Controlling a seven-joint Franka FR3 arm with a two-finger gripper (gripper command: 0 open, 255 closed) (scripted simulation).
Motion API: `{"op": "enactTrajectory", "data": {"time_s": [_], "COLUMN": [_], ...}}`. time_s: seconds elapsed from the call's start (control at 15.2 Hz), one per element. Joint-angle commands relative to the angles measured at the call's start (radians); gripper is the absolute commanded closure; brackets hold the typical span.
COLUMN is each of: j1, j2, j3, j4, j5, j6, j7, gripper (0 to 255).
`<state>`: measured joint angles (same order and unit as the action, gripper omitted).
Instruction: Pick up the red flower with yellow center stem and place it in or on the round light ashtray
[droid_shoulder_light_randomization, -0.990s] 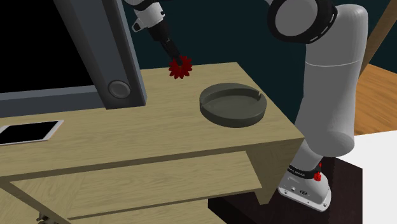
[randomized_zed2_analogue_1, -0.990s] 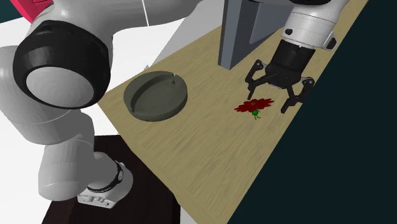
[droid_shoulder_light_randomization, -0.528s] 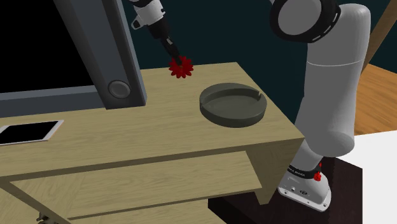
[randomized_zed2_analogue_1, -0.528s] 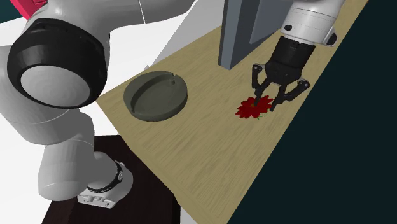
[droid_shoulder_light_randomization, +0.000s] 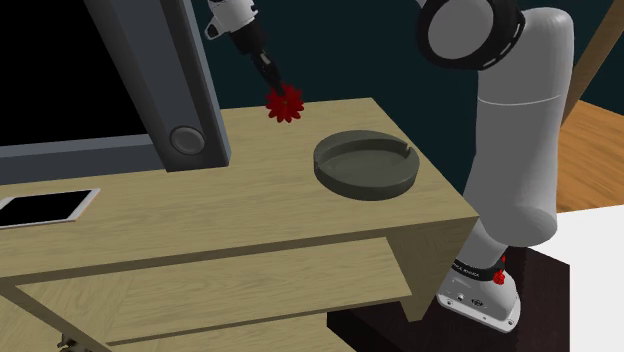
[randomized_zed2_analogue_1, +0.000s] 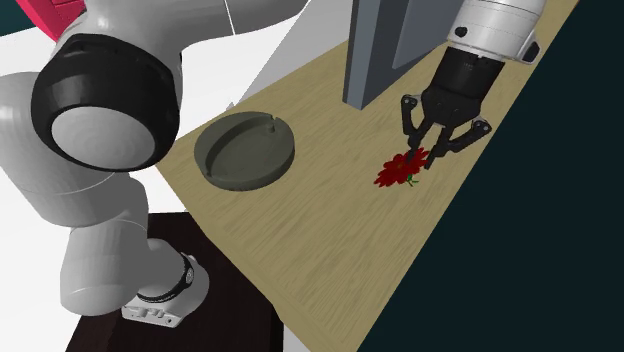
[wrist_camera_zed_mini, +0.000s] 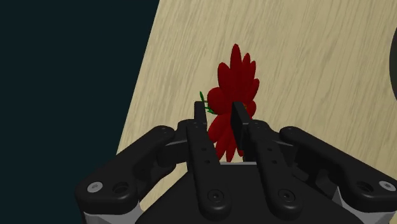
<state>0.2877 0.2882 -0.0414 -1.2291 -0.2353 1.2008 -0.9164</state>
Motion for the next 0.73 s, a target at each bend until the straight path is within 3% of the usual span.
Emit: {"op": "enactTrajectory", "data": {"time_s": [0.0, 0.66], "j1": [0.001, 0.007], "j2": [0.017, 0.135], "j3": [-0.001, -0.008], "j4": [0.048, 0.372], "j5": [-0.003, -0.022], "j6": [-0.036, -0.235], "j7": [-0.008, -0.063], "gripper": [255, 255]}}
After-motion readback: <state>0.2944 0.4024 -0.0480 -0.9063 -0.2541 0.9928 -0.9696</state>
